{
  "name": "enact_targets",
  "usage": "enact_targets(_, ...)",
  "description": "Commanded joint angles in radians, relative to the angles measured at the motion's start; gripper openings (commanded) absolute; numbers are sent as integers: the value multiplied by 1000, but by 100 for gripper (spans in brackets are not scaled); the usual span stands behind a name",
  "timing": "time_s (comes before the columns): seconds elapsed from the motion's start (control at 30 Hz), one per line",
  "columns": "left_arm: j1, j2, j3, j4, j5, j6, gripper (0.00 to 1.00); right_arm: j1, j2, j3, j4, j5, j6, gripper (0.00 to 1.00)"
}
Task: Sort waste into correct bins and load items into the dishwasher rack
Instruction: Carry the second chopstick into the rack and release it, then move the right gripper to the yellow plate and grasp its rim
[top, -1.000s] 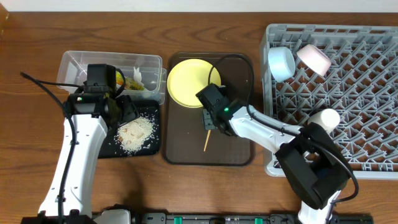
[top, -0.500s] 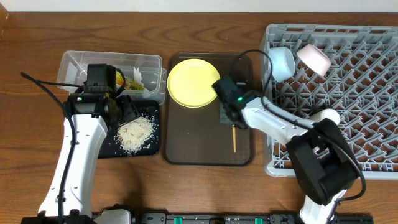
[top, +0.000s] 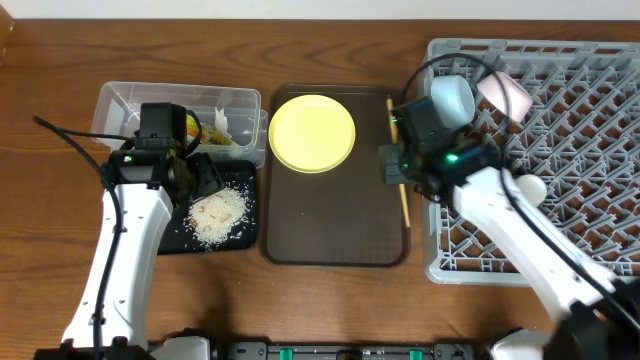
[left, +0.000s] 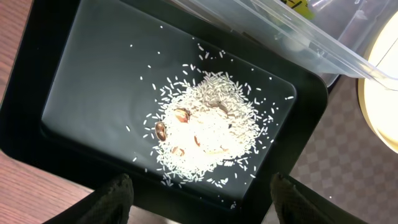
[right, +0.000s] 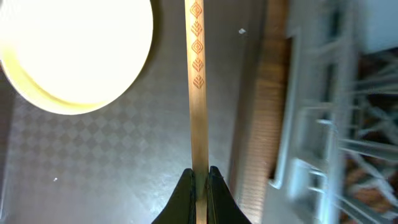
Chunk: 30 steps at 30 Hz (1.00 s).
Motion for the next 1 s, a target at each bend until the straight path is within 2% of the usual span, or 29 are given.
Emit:
enact_targets(0.0,4,-13,3,0,-5,-6,74,-52,-37,0,-35,12,-39,1)
enact_targets(0.27,4,-13,3,0,-5,-6,74,-185,-30,0,-132,21,-39,1)
enact_targets(0.57,4,-13,3,0,-5,-6,74,-210,10,0,-193,30,-80,2)
enact_targets(0.77,4,-13,3,0,-5,-6,74,-210,67,0,-189,29,-80,8)
enact_targets(0.9,4,-13,3,0,-5,-6,74,-210,71,0,-177,30,-80,18)
enact_targets(0.97,4,-13,3,0,-5,-6,73,-210,63,0,-166,30,-80,19)
